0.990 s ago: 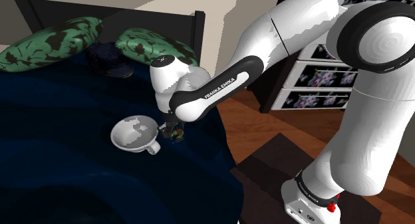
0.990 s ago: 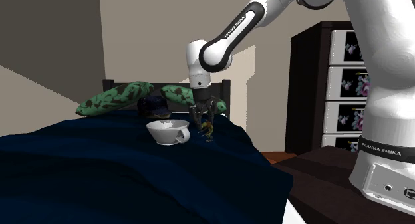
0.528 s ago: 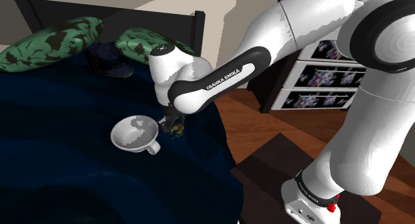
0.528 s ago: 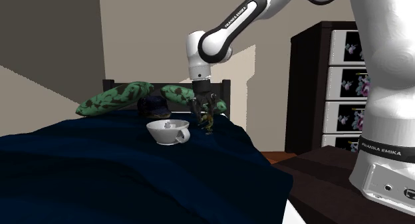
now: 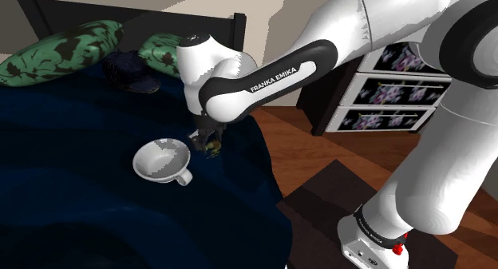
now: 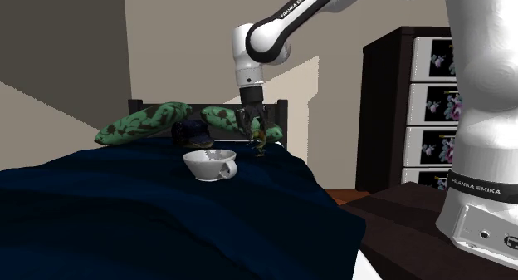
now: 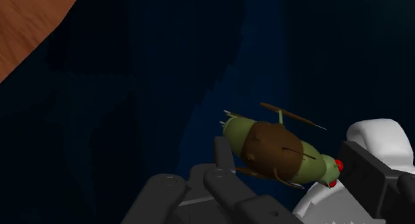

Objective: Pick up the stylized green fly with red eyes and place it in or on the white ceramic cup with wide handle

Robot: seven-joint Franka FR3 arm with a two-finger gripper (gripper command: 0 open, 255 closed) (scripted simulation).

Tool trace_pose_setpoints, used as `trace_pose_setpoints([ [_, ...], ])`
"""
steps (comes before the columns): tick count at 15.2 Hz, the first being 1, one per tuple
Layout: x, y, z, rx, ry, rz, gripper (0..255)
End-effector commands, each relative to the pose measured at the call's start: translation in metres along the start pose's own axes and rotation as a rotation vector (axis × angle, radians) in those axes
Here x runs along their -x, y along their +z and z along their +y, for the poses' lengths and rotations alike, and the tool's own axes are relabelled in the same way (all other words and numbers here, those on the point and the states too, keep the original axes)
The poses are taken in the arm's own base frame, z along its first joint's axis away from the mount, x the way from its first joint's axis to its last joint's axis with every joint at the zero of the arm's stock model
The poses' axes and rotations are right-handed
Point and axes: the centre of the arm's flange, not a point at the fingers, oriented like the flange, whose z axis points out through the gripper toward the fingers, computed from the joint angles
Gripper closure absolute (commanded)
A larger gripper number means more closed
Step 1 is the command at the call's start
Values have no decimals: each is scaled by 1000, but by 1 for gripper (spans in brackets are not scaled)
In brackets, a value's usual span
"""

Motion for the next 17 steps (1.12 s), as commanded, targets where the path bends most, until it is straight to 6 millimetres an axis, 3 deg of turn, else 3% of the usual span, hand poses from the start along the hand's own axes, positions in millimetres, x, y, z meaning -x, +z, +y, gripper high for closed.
trace_pose_setpoints([
  [1, 1, -10, 1, 0, 0, 0, 255],
  [14, 3, -75, 9, 0, 0, 0, 255],
  [17, -25, -86, -17, 0, 0, 0, 255],
])
